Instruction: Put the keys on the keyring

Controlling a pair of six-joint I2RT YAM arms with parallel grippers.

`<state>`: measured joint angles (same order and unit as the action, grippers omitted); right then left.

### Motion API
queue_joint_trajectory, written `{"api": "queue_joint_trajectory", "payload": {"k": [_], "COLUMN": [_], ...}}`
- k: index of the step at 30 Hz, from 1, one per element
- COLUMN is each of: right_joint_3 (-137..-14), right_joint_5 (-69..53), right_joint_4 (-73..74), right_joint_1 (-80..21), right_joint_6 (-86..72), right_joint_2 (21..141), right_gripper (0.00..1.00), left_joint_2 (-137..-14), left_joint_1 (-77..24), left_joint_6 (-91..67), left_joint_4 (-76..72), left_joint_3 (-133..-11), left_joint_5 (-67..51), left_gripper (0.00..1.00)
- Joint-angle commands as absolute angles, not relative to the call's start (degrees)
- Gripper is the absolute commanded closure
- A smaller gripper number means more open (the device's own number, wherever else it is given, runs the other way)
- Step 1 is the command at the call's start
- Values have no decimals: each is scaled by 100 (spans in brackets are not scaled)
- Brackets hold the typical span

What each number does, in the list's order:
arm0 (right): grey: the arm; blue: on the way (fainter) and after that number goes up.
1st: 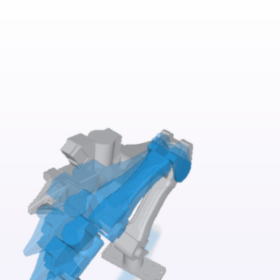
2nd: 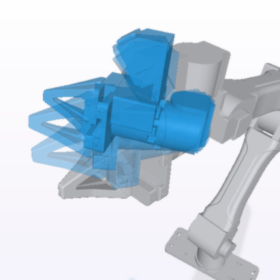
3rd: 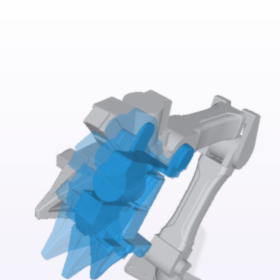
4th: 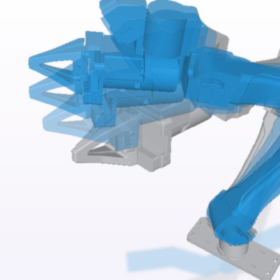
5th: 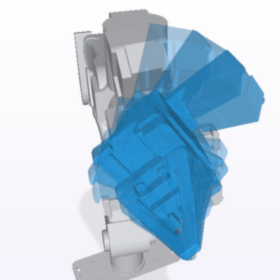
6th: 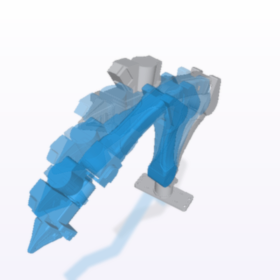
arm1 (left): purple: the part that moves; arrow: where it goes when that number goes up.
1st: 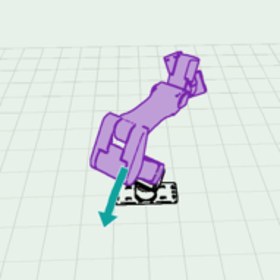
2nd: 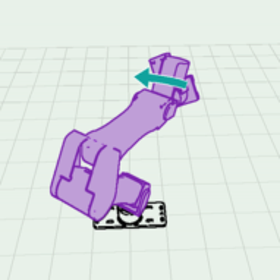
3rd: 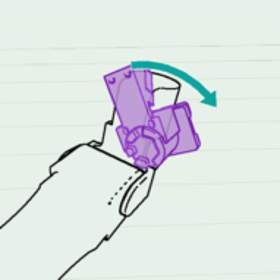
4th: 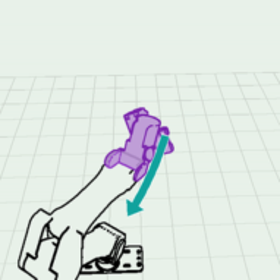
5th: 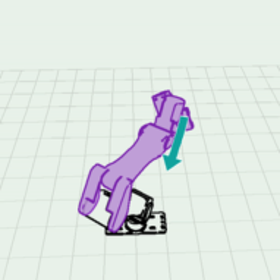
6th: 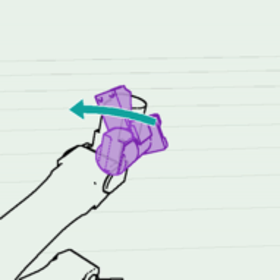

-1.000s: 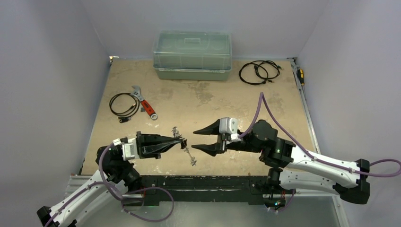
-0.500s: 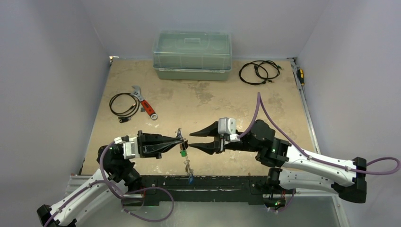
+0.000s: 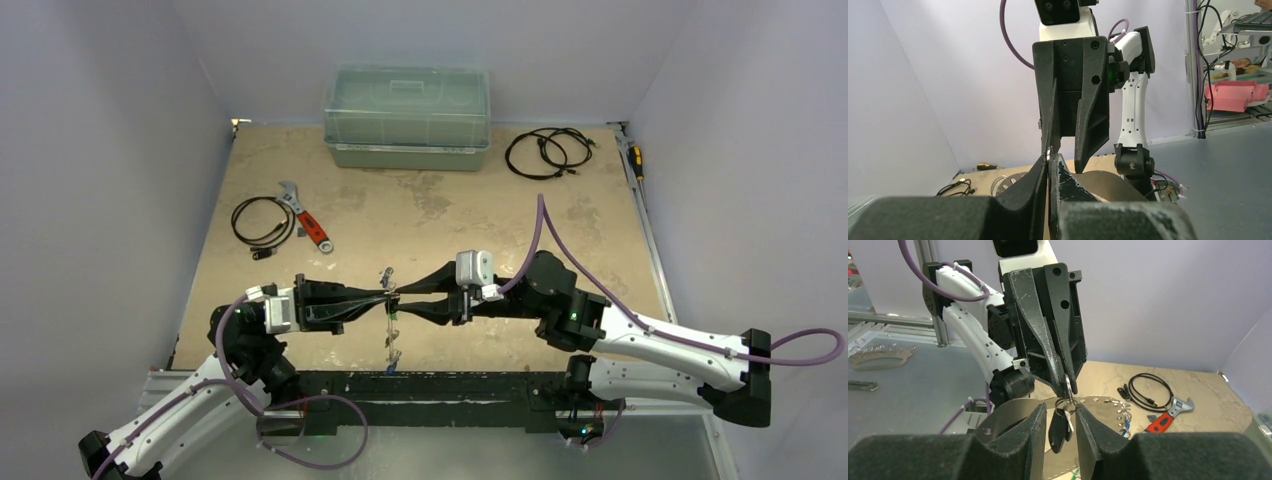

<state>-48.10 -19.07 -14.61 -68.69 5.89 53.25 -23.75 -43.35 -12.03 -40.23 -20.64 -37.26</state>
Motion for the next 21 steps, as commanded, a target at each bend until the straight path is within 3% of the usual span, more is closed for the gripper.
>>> {"api": "queue_joint_trajectory", "payload": {"k": [1,8,11,14,19,21], "right_joint_3": [-5127,-5193,-5189,-5208,-5352,-5510], "right_joint_5": [-2004,-1976,-2030,-2109,-2160,-2124], "right_joint_4": [-1738,-1713,-1716,-1669,-1255,-880], "right_joint_1": [-6860,-6864,-6864,-6863,-6864,-6864], "right_joint_6": [650,703,711,735,888,1002], "right_joint_2": [5365,5475,5482,5502,5493,5500], "right_gripper": [70,71,81,99,100,100], "left_joint_2": [-2389,-2382,-2374,-2373,-2320,-2258], "left_joint_1": [-4293,-4294,-4290,-4291,-4296,-4295], "left_joint_6": [-1327,-1344,-1345,-1345,-1012,-633], "left_joint_4": [-4412,-4417,-4403,-4397,-3701,-3029], "left_joint_3": [-2087,-2089,-2092,-2091,-2252,-2477], "left_joint_5": [-3744,-3757,-3753,-3747,-3790,-3785], "left_gripper": [100,100,100,100,100,80]}}
